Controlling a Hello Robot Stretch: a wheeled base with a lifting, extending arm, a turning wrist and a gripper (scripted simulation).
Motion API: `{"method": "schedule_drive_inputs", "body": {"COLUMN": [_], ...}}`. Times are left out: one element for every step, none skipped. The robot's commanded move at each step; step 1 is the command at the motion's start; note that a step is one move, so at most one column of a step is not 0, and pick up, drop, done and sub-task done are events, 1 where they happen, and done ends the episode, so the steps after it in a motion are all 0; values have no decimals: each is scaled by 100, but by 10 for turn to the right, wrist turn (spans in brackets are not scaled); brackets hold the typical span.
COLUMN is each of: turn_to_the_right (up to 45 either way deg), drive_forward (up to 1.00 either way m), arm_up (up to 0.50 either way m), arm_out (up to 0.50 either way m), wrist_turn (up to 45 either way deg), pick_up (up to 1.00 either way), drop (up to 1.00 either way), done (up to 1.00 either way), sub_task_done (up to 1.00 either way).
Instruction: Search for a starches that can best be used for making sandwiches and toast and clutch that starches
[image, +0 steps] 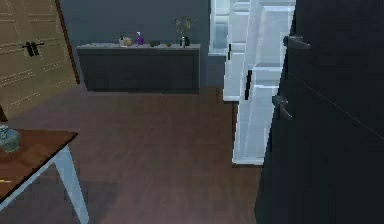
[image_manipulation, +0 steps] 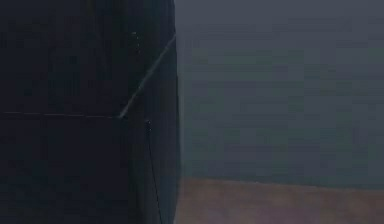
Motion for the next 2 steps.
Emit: {"method": "schedule_drive_inputs", "body": {"turn_to_the_right": [0, 0], "drive_forward": [100, 100], "arm_up": [0, 0], "arm_out": [0, 0], "wrist_turn": [0, 0], "pick_up": [0, 0], "drop": [0, 0], "done": [0, 0], "sub_task_done": [0, 0]}}
